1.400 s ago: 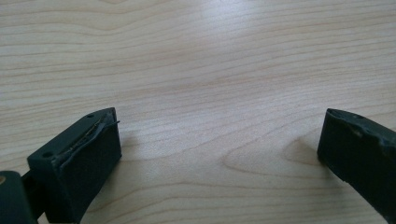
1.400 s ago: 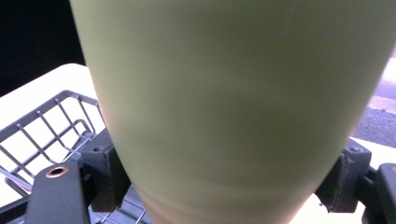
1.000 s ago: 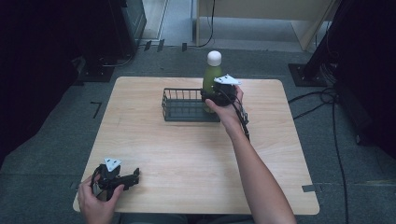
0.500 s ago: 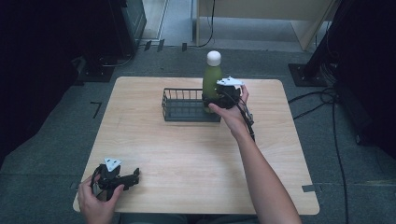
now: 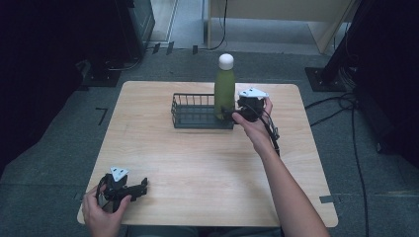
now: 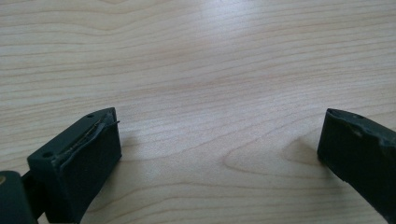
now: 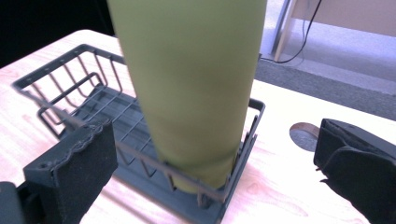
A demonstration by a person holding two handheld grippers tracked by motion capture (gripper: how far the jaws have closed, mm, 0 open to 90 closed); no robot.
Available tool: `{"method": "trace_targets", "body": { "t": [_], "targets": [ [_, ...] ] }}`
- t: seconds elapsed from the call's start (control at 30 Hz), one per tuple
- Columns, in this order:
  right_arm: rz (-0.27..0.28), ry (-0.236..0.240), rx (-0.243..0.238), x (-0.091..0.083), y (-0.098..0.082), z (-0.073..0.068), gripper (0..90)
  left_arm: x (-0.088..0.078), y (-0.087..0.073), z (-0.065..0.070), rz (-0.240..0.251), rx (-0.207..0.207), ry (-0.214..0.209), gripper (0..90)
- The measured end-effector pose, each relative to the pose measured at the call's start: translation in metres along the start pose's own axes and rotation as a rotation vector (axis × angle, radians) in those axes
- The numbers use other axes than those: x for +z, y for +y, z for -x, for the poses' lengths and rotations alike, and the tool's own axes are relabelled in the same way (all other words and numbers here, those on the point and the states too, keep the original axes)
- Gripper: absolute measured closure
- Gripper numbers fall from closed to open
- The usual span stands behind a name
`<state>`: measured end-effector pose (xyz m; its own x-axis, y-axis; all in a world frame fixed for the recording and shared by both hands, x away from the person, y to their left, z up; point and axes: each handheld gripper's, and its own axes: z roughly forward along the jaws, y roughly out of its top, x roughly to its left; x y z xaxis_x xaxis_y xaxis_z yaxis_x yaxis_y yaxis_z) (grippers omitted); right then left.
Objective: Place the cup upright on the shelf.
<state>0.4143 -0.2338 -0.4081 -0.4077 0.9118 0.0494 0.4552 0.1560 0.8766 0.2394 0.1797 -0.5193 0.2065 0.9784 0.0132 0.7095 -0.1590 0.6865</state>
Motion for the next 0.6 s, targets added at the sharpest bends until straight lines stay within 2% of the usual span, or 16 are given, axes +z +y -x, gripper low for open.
{"method": "trace_targets", "body": {
  "t": [0.13,0.27,0.6],
  "targets": [
    [0.005,0.015,0.002,-0.012,-0.005,0.001,0.0,0.0,0.0,0.0,0.0,0.0,0.0,0.0],
    [0.005,0.004,-0.019,-0.025,-0.01,0.0,0.0,0.0,0.0,0.0,0.0,0.0,0.0,0.0],
    [0.001,-0.01,-0.035,-0.049,-0.026,-0.001,0.0,0.0,0.0,0.0,0.0,0.0,0.0,0.0]
  ]
}}
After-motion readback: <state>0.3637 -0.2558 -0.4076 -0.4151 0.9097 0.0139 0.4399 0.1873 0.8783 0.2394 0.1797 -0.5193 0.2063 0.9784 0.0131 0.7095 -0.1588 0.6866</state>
